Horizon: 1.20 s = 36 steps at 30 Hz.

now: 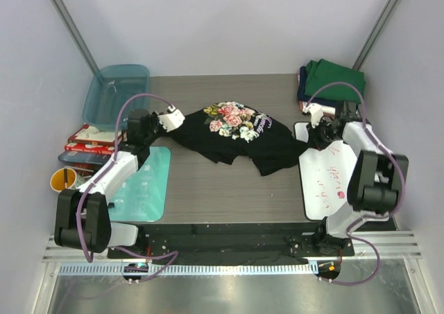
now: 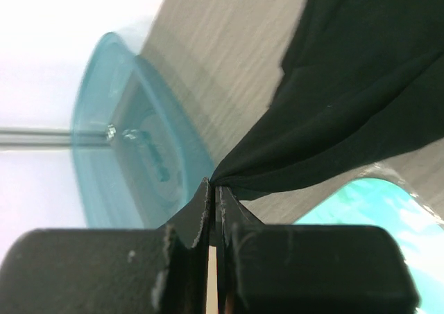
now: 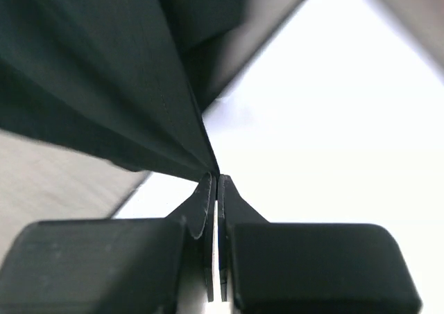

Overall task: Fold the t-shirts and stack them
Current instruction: Flatten out the tshirt

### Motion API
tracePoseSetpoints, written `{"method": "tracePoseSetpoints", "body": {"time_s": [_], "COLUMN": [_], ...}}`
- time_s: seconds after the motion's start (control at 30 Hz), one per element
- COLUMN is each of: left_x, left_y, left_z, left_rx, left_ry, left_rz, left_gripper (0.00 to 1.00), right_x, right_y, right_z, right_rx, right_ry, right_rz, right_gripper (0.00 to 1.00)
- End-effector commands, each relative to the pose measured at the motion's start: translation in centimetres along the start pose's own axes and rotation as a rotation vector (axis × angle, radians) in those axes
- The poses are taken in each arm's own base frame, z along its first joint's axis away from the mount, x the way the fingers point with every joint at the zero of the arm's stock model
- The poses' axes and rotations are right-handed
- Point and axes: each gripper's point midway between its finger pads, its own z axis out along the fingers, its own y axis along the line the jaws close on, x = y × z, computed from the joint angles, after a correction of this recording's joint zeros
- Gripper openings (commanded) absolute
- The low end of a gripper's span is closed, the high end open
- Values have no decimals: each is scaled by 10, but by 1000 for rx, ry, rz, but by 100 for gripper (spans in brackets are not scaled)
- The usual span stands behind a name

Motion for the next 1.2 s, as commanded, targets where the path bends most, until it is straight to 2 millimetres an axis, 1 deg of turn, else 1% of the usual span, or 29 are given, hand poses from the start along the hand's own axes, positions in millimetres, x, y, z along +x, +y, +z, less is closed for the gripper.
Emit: {"method": "tracePoseSetpoints", "body": {"time_s": [0.0, 0.03, 0.07, 0.1, 0.2, 0.27, 0.3, 0.33, 0.4, 0.47, 0.5, 0.53, 0.57, 0.6, 0.63, 0.67, 0.7, 0.73, 0.77, 0.8, 0.83, 0.87, 0.9, 0.97, 1.03, 1.07, 1.1, 1.13, 1.17], "left_x": [-25, -31, -31, -36, -59, -72, -80, -83, -99, -101, -114, -107, -109, -113, -108, -105, -105, -95, -91, -85, -78, -81, -84, -92, -108, -112, -112, -118, -108], "left_y": [58, 67, 77, 86, 131, 152, 171, 176, 201, 196, 200, 181, 170, 162, 134, 114, 101, 73, 62, 49, 34, 26, 23, 14, 25, 29, 33, 46, 43], "left_z": [-10, -15, -20, -25, -55, -77, -94, -102, -136, -148, -170, -169, -177, -195, -195, -198, -206, -215, -219, -224, -236, -242, -249, -260, -260, -249, -237, -224, -198], "left_rx": [-220, -250, -285, -313, -461, -529, -591, -600, -668, -613, -600, -501, -438, -402, -272, -179, -107, 1, 39, 79, 136, 167, 181, 228, 197, 201, 197, 141, 157], "left_ry": [-40, -51, -38, -44, -72, -91, -88, -81, -96, -80, -130, -95, -107, -142, -138, -136, -137, -126, -124, -125, -124, -152, -175, -237, -293, -294, -280, -288, -246], "left_rz": [12, 10, 2, -3, -20, -27, -43, -49, -84, -90, -100, -87, -74, -55, -32, -13, 12, 22, 36, 64, 122, 142, 170, 239, 259, 232, 229, 240, 283], "left_gripper": [0, 0, 0, 0, 0, 0, 0, 0, 0, 0, 0, 0, 0, 0, 0, 0, 0, 0, 0, 0, 0, 0, 0, 0, 0, 0, 0, 0, 0], "right_x": [-83, -97, -113, -124, -159, -164, -179, -178, -184, -177, -177, -165, -158, -146, -137, -128, -108, -105, -110, -99, -104, -116, -113, -131, -143, -148, -162, -169, -172], "right_y": [-59, -68, -65, -63, -45, -37, -28, -24, -8, 1, 8, 20, 28, 41, 59, 71, 90, 107, 125, 137, 146, 153, 160, 169, 169, 165, 151, 142, 126], "right_z": [-100, -126, -159, -183, -262, -289, -319, -333, -363, -370, -373, -364, -362, -347, -349, -346, -334, -330, -346, -340, -342, -356, -356, -370, -373, -370, -369, -366, -355], "right_rx": [567, 677, 767, 833, 1022, 1061, 1100, 1137, 1185, 1191, 1177, 1115, 1094, 1011, 986, 948, 838, 770, 754, 674, 638, 639, 605, 595, 588, 580, 605, 619, 623], "right_ry": [-179, -216, -271, -317, -472, -472, -527, -527, -556, -514, -503, -447, -391, -340, -329, -266, -203, -209, -220, -194, -221, -246, -234, -286, -318, -328, -342, -357, -345], "right_rz": [-199, -216, -238, -256, -309, -286, -287, -277, -312, -349, -382, -416, -490, -539, -592, -700, -730, -775, -832, -808, -813, -829, -844, -881, -895, -896, -911, -894, -874], "right_gripper": [1, 1, 1, 1, 1, 1, 1, 1, 1, 1, 1, 1, 1, 1, 1, 1, 1, 2, 1, 1, 1, 1, 1, 1, 1, 1, 1, 1, 1]}}
